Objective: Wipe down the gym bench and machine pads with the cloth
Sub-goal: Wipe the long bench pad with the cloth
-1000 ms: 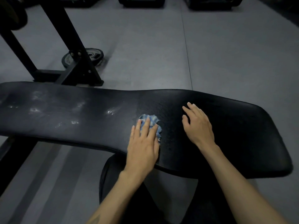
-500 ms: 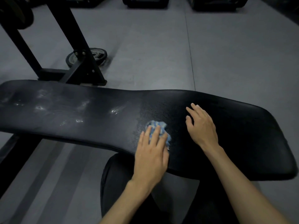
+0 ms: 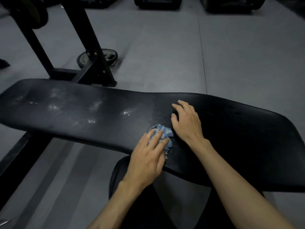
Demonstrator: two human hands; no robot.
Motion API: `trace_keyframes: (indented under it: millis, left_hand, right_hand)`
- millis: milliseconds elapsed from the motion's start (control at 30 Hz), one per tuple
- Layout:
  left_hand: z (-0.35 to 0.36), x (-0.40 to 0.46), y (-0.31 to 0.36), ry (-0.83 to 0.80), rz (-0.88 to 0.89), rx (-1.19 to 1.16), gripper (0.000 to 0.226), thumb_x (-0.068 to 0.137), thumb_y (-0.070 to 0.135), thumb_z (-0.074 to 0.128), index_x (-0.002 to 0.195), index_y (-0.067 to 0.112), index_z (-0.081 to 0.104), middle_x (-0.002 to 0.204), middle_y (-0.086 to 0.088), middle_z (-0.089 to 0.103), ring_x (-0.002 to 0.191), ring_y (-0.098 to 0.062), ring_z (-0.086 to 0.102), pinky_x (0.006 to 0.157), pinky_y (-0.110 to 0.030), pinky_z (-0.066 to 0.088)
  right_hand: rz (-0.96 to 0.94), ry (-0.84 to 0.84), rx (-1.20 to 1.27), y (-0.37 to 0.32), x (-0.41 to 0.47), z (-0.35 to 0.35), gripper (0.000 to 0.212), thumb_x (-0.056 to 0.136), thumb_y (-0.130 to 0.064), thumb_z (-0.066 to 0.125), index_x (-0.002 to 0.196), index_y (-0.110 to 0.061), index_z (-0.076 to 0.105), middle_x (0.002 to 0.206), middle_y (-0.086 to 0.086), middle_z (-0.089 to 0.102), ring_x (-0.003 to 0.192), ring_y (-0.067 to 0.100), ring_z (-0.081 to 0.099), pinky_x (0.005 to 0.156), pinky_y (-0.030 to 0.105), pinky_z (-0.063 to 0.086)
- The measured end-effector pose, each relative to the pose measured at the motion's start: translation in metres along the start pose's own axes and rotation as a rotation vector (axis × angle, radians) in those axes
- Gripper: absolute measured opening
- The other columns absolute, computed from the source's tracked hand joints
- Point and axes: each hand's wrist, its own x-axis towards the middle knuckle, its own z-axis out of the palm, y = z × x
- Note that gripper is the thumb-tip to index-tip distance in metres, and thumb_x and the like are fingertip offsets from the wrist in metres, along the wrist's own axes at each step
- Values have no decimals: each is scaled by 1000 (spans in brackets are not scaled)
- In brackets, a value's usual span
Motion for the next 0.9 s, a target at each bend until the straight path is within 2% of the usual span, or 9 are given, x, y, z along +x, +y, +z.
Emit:
trace_keyframes:
  millis: [100,233,333,400,467,600,667,800,900]
  left_hand:
    - [-7,-3,-36,111,-158,0,41,97,22,47,132,11,65,148,-11,55,139,-35,48,114,-51,39]
    - [-7,-1,-19,157,-330,-29,39,94,30,54,129,16,67,146,-5,57,142,-30,45,119,-49,34]
    - [-6,-5,-16,91,-199,-26,41,97,42,56,130,19,66,147,-2,56,143,-27,44,119,-46,34]
    - [-9,-7,-36,84,-133,2,40,100,42,54,129,18,67,146,-4,58,141,-28,47,117,-47,37]
    - [-13,-9,-57,100,-178,11,37,102,39,51,127,18,68,144,-5,58,140,-29,48,116,-49,38]
    - [-18,-3,-67,144,-387,40,39,103,38,45,128,18,66,146,-4,57,141,-30,46,117,-52,35]
    - [-15,1,-50,136,-338,56,38,103,35,47,129,17,66,146,-7,57,140,-33,46,117,-52,35]
    - [-15,-1,-48,39,-60,68,41,105,33,42,136,17,63,149,-8,55,140,-33,47,116,-48,38]
    - [-18,3,-72,3,-179,85,44,105,36,37,138,18,60,154,-7,49,144,-31,43,119,-49,35]
  right_hand:
    - [15,-13,-27,-10,-2,15,44,100,-25,50,141,-10,54,150,9,48,139,26,42,114,43,34]
    - [13,6,-65,-9,-5,21,44,101,-26,48,141,-9,55,151,11,48,142,26,41,118,42,30]
    - [7,23,-72,-9,-5,20,42,101,-25,51,139,-8,57,149,11,50,140,27,43,116,43,33]
    - [10,16,-73,-10,-5,18,43,101,-26,50,140,-9,56,150,11,50,141,26,42,117,43,32]
    - [11,9,-85,-11,-7,18,44,102,-27,48,142,-9,55,151,10,48,142,25,40,118,42,30]
    - [15,-1,-93,-12,-8,19,46,102,-28,47,144,-10,52,154,10,45,145,25,37,121,40,27]
    - [18,-8,-92,-11,-9,17,46,103,-28,47,145,-10,51,155,9,44,145,24,36,120,40,27]
    - [13,-11,-92,-11,-10,14,46,102,-28,49,145,-11,51,155,9,44,146,24,36,119,40,27]
    - [11,-4,-92,-11,-10,16,46,102,-28,49,145,-10,52,155,9,44,146,24,36,120,41,27]
